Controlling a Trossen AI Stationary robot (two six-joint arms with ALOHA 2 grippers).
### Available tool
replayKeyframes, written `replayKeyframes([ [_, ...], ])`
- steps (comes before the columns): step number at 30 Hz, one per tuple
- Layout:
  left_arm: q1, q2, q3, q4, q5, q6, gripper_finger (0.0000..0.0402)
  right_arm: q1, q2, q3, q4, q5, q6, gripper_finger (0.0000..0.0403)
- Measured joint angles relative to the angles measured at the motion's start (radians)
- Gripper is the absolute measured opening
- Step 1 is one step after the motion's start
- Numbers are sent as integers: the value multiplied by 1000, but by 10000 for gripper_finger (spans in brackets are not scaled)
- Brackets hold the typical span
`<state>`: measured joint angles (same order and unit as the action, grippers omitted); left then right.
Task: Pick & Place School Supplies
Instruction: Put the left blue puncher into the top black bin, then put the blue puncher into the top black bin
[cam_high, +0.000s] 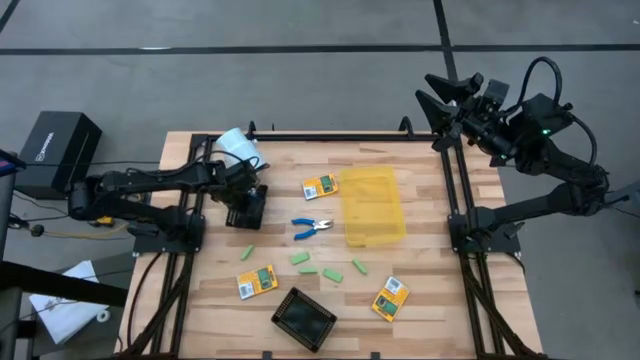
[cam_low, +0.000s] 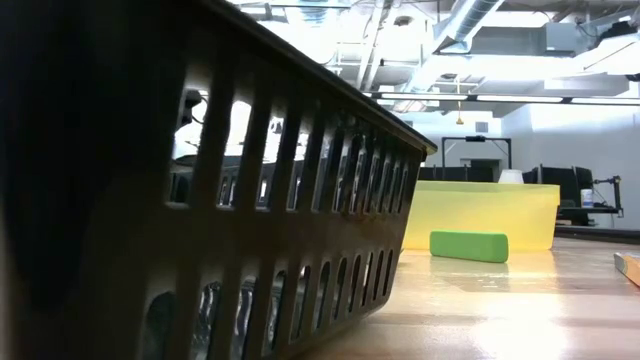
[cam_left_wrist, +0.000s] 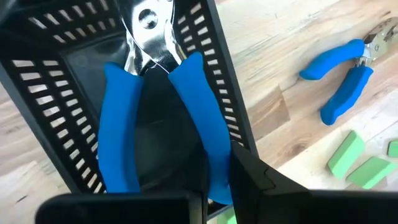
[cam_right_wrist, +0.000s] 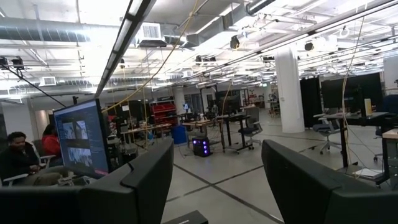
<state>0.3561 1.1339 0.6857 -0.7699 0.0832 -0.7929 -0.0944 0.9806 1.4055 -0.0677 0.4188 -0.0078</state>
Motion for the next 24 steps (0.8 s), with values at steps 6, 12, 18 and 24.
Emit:
replayKeyframes([
  [6,0,0,0,11,16,1,35,0,0,0,1,0,0,235],
  [12,-3,0,0,13,20,3,100,0,0,0,1,0,-2,235],
  [18,-3,0,0,12,20,3,175,0,0,0,0,0,-3,235],
  [24,-1,0,0,12,9,3,214,0,0,0,0,0,-3,235],
])
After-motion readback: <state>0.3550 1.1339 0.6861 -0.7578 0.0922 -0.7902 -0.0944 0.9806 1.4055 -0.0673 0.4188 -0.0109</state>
